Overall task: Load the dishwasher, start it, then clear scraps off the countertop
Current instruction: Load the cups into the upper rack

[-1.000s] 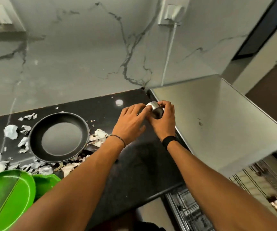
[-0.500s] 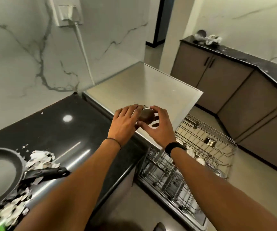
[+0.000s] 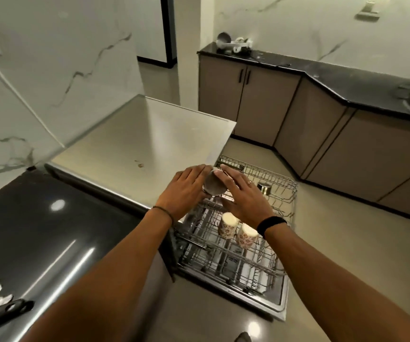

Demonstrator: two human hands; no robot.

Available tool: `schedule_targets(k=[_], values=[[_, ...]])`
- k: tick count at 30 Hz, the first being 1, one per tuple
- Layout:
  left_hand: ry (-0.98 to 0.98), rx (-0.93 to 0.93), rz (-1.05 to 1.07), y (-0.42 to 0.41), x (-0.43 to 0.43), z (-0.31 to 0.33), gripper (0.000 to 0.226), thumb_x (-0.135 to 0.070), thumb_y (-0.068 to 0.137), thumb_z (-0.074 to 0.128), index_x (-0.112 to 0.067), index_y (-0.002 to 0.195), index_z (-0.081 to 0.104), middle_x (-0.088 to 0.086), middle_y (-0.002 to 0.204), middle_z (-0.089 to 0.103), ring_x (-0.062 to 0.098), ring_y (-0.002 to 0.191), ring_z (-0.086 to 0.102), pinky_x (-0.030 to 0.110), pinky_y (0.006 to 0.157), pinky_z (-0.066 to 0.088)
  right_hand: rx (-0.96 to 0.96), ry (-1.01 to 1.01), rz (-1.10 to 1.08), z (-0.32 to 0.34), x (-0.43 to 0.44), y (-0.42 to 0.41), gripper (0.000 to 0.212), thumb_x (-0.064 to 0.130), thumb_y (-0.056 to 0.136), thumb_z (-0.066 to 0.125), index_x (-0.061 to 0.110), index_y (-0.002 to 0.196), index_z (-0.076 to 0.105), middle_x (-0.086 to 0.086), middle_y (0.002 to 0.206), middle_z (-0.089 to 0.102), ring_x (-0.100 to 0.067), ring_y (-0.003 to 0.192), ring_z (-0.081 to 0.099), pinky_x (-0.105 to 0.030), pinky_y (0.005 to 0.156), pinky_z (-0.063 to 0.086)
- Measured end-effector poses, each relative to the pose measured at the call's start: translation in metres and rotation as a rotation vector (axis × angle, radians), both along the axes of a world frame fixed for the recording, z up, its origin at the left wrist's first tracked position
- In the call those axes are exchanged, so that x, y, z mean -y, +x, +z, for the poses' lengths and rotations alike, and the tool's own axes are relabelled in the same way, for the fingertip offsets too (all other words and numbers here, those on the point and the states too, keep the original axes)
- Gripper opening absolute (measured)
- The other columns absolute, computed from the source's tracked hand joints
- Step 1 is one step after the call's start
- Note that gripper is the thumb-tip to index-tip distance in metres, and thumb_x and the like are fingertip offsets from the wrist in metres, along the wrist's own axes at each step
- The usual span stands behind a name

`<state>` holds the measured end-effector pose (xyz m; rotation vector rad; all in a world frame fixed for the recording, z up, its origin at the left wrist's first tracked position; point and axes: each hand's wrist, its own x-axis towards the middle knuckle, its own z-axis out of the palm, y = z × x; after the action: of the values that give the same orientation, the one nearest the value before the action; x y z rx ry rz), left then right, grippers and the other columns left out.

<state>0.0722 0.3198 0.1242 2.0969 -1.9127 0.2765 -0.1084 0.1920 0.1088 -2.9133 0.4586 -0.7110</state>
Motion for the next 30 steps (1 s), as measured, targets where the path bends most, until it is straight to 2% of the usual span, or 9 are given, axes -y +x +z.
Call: schedule_targets(k=[5, 10, 13, 17, 20, 23, 27, 30], values=[[0.041, 0.032, -0.082, -0.034, 0.043, -0.003, 0.078, -0.036, 0.088, 0.074, -0.01, 0.15, 0.033, 0.011, 0.146, 0.048, 0.027, 0.131, 0.05, 0.041, 0.103, 0.05, 0.022, 0.025, -0.006, -0.008, 0.036, -0.033, 0.076, 0.037, 0.088, 0.072, 0.017, 0.151, 0.034, -0.007, 0.154, 0.035, -0.028, 0.135, 0.044, -0.044, 0.102, 0.052], [0.018, 0.029, -0.088, -0.066, 0.084, -0.006, 0.082, -0.034, 0.083, 0.079, -0.007, 0.15, 0.038, 0.013, 0.144, 0.051, 0.029, 0.13, 0.051, 0.042, 0.103, 0.05, 0.075, 0.098, -0.038, -0.012, 0.07, -0.062, 0.078, 0.029, 0.083, 0.079, 0.018, 0.147, 0.035, -0.008, 0.149, 0.041, -0.029, 0.132, 0.047, -0.042, 0.102, 0.052], [-0.029, -0.004, -0.046, -0.09, 0.105, -0.01, 0.082, -0.034, 0.085, 0.078, -0.008, 0.152, 0.038, 0.013, 0.143, 0.05, 0.028, 0.132, 0.047, 0.043, 0.104, 0.047, 0.131, 0.212, -0.086, -0.018, 0.09, -0.079, 0.076, 0.024, 0.082, 0.08, 0.017, 0.145, 0.037, -0.007, 0.148, 0.041, -0.027, 0.133, 0.044, -0.042, 0.101, 0.052], [-0.077, -0.051, 0.073, -0.12, 0.122, -0.023, 0.077, -0.04, 0.089, 0.073, -0.015, 0.152, 0.038, 0.011, 0.143, 0.048, 0.029, 0.136, 0.042, 0.045, 0.109, 0.042, 0.164, 0.303, -0.168, -0.025, 0.11, -0.097, 0.073, 0.028, 0.083, 0.078, 0.017, 0.144, 0.039, -0.005, 0.146, 0.042, -0.025, 0.133, 0.044, -0.04, 0.104, 0.05], [-0.056, -0.047, 0.076, -0.135, 0.131, -0.036, 0.069, -0.05, 0.095, 0.061, -0.017, 0.15, 0.038, 0.01, 0.141, 0.049, 0.029, 0.134, 0.042, 0.044, 0.107, 0.041, 0.205, 0.353, -0.214, -0.03, 0.122, -0.106, 0.073, 0.03, 0.083, 0.079, 0.017, 0.142, 0.04, -0.003, 0.142, 0.045, -0.022, 0.128, 0.046, -0.036, 0.1, 0.051], [-0.016, -0.07, 0.048, -0.143, 0.14, -0.048, 0.064, -0.051, 0.099, 0.051, -0.017, 0.151, 0.036, 0.01, 0.14, 0.05, 0.028, 0.132, 0.044, 0.045, 0.104, 0.044, 0.255, 0.408, -0.251, -0.037, 0.133, -0.11, 0.07, 0.031, 0.082, 0.08, 0.017, 0.139, 0.042, 0.0, 0.137, 0.046, -0.019, 0.123, 0.049, -0.029, 0.097, 0.05], [0.023, -0.2, -0.002, -0.138, 0.158, -0.058, 0.064, -0.043, 0.104, 0.05, -0.016, 0.157, 0.029, 0.007, 0.149, 0.044, 0.023, 0.137, 0.041, 0.04, 0.11, 0.04, 0.309, 0.463, -0.309, -0.046, 0.14, -0.102, 0.057, 0.03, 0.08, 0.08, 0.016, 0.126, 0.049, -0.002, 0.127, 0.051, -0.016, 0.11, 0.052, -0.024, 0.088, 0.049], [0.061, -0.262, -0.018, -0.13, 0.173, -0.067, 0.06, -0.035, 0.105, 0.043, -0.012, 0.158, 0.025, 0.006, 0.154, 0.039, 0.021, 0.14, 0.038, 0.04, 0.113, 0.04, 0.341, 0.529, -0.363, -0.055, 0.146, -0.092, 0.046, 0.033, 0.08, 0.081, 0.019, 0.112, 0.051, 0.004, 0.112, 0.053, -0.011, 0.093, 0.053, -0.022, 0.078, 0.05]])
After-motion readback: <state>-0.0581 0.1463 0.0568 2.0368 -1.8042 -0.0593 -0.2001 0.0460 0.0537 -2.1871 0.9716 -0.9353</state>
